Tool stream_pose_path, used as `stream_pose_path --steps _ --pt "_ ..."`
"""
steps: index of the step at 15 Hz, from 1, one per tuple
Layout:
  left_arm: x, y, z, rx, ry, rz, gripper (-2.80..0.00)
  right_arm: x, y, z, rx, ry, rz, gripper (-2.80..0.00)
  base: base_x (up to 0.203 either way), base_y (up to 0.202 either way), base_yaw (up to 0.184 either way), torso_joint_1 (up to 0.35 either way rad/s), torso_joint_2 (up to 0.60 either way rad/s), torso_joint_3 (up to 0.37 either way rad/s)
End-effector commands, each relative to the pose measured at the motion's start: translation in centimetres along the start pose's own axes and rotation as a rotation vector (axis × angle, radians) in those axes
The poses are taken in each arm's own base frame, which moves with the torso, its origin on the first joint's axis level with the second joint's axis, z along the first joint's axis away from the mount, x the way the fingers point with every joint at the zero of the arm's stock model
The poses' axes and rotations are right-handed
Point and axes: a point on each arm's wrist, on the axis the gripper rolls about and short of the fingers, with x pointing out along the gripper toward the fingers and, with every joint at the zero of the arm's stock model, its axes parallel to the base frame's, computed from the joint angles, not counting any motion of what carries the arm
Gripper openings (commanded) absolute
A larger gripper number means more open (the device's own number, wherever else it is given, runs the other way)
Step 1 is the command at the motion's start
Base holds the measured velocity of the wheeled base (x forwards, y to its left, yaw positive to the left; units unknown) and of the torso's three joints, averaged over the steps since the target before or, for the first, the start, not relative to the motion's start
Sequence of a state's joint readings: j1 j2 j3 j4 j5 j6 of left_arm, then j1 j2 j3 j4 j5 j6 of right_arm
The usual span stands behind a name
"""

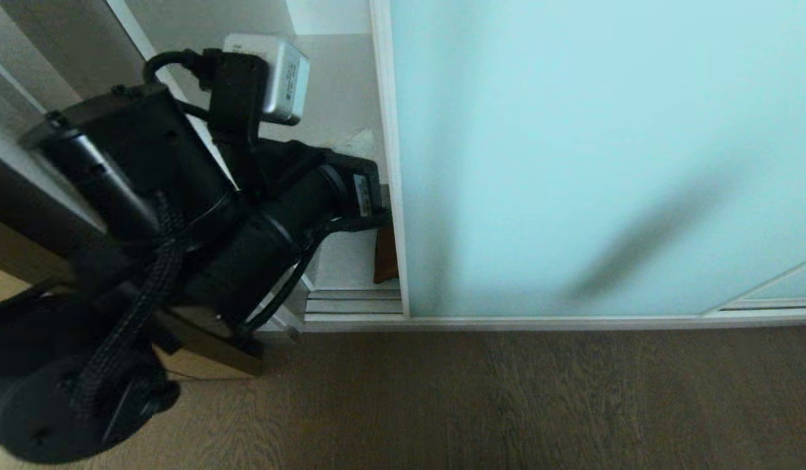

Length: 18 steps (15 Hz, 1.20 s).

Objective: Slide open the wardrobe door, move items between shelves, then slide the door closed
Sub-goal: Open the door

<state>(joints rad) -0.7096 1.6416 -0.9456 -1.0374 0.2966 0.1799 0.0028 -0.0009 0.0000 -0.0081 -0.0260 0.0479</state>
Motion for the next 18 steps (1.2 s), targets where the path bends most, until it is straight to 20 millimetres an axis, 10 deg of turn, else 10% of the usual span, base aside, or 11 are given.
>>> stream_pose_path --steps 1,11,18 --pt "4.1 -0.8 -2.4 0.009 -0.001 0.026 -2.8 0.0 0.0 0.0 0.0 -0.002 0.0 -2.8 0.0 0.0 0.0 0.0 0.0 0.0" --pt "8.3 -2.7 -5.1 0.015 -0.024 0.017 -2.8 0.0 0.0 0.0 0.0 -0.002 0.0 -2.8 0.0 0.0 0.0 0.0 0.0 0.0" --pt "11.5 -8.2 -8.3 0.028 -0.06 -0.059 -2.8 0.0 0.0 0.0 0.0 -0.002 0.0 -2.8 0.0 0.0 0.0 0.0 0.0 0.0"
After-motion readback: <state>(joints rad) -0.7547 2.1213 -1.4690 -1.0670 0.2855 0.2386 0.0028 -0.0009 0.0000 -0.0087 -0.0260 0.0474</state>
